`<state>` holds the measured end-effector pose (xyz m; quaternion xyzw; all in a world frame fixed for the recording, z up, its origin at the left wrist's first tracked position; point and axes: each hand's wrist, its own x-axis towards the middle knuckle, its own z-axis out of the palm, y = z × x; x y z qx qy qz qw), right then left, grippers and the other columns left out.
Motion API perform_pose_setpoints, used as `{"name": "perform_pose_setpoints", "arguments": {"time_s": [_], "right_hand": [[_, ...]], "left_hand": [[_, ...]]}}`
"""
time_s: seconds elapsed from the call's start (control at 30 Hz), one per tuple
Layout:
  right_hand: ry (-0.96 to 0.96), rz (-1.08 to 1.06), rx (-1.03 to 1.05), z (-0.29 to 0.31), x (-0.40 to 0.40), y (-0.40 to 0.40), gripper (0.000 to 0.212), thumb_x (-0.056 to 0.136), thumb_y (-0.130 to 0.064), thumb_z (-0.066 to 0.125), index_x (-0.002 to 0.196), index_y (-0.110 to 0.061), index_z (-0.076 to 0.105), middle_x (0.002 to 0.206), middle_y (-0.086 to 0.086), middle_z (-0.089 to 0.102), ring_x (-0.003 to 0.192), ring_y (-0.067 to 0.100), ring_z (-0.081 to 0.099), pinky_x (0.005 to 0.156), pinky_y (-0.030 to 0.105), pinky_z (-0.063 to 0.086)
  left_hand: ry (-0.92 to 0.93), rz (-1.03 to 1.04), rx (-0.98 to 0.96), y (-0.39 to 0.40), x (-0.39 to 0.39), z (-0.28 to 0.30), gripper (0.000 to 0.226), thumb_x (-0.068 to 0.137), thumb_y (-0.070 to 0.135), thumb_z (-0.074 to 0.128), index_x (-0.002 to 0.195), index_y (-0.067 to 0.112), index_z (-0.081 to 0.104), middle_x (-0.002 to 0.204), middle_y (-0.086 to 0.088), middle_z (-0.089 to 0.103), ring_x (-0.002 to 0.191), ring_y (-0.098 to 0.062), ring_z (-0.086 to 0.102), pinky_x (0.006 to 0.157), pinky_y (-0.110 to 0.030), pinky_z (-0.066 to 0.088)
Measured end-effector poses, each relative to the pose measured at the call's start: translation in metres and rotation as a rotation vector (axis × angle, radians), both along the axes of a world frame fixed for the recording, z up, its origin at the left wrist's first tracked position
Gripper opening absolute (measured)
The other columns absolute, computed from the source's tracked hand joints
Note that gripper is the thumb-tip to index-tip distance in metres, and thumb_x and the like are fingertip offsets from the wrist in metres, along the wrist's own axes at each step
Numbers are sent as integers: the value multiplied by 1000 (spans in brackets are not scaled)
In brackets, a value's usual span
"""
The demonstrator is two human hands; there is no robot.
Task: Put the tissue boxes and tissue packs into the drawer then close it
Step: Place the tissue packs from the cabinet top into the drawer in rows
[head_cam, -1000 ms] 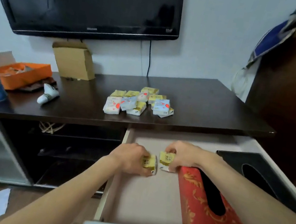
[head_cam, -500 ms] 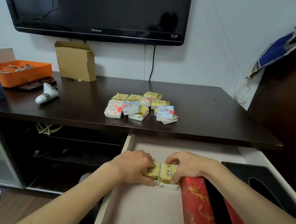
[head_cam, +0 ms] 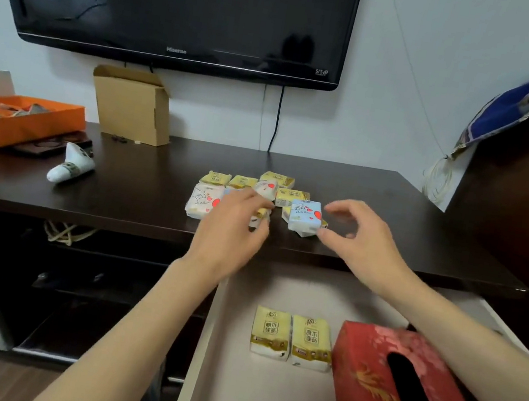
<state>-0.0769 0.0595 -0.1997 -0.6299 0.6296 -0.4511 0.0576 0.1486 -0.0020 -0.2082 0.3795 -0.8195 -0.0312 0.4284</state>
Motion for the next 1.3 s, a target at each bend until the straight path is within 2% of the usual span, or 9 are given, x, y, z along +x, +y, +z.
{"name": "perform_pose_setpoints", "arguments": {"time_s": [0.13, 0.2, 0.3, 0.47, 0.57, 0.73, 0.8, 1.1, 1.3], "right_hand": [[185, 25, 200, 15, 11, -27, 76, 85, -39, 79, 151, -24, 45, 150, -4, 47, 128, 11, 43, 97, 33, 41], [241, 32, 251, 13, 15, -35, 79, 86, -40, 77, 154, -22, 42, 152, -2, 45, 131, 17, 46, 103, 37, 44], [278, -9, 200, 6, 12, -39, 56, 91, -33, 75, 143, -22, 56, 145, -2, 53, 124, 16, 53, 98, 37, 51], [196, -16, 51, 0, -3, -34, 14, 95, -18, 68, 107, -22, 73, 116, -3, 66, 109, 19, 64, 90, 40, 52], [152, -10, 14, -3, -11, -32, 11, 94, -18, 69, 102, -24, 73, 119, -5, 64, 116, 18, 61, 91, 38, 51], [219, 108, 264, 1, -15, -38, 81, 81, -28, 82, 153, -22, 46, 166, 0, 32, 151, 22, 25, 121, 38, 27], [222, 127, 324, -1, -12, -43, 89, 81, -26, 81, 159, -22, 37, 168, 0, 29, 153, 24, 24, 123, 40, 24], [266, 72, 264, -4, -22, -51, 59, 80, -38, 84, 128, -27, 53, 146, 4, 53, 127, 24, 51, 97, 35, 44], [248, -2, 87, -11, -14, -40, 57, 74, -44, 88, 112, -32, 47, 124, -4, 57, 109, 16, 48, 78, 35, 41]], "left_hand": [[-195, 136, 153, -32, 5, 9, 59, 90, 12, 63, 146, 7, 44, 150, -12, 43, 140, -28, 36, 112, -36, 31], [-246, 191, 143, -38, 6, 4, 43, 84, 5, 60, 126, 5, 58, 131, -14, 58, 122, -33, 51, 100, -39, 42], [-130, 258, 75, -37, 4, -3, 34, 78, -5, 59, 107, 8, 71, 109, -9, 69, 102, -31, 60, 83, -41, 50], [-15, 273, 46, -31, 5, -15, 38, 87, -2, 60, 121, 13, 71, 118, -5, 68, 111, -28, 60, 79, -40, 52], [33, 238, -36, -23, 9, -7, 37, 88, 1, 63, 121, 15, 72, 123, -2, 69, 114, -25, 61, 80, -38, 53], [-162, 96, -111, 5, 7, -3, 33, 86, 6, 67, 117, 18, 73, 120, 4, 68, 109, -22, 62, 71, -40, 57], [-293, 75, -53, 15, 3, -12, 32, 89, 13, 65, 119, 23, 71, 126, 6, 62, 116, -19, 55, 72, -39, 55], [-294, 31, 117, 1, -7, -13, 30, 83, 29, 76, 109, 21, 66, 149, -2, 44, 139, -22, 33, 104, -39, 39], [-265, 27, 129, -1, -11, -12, 28, 82, 29, 77, 104, 25, 60, 118, 3, 64, 116, -18, 51, 78, -32, 42]]}}
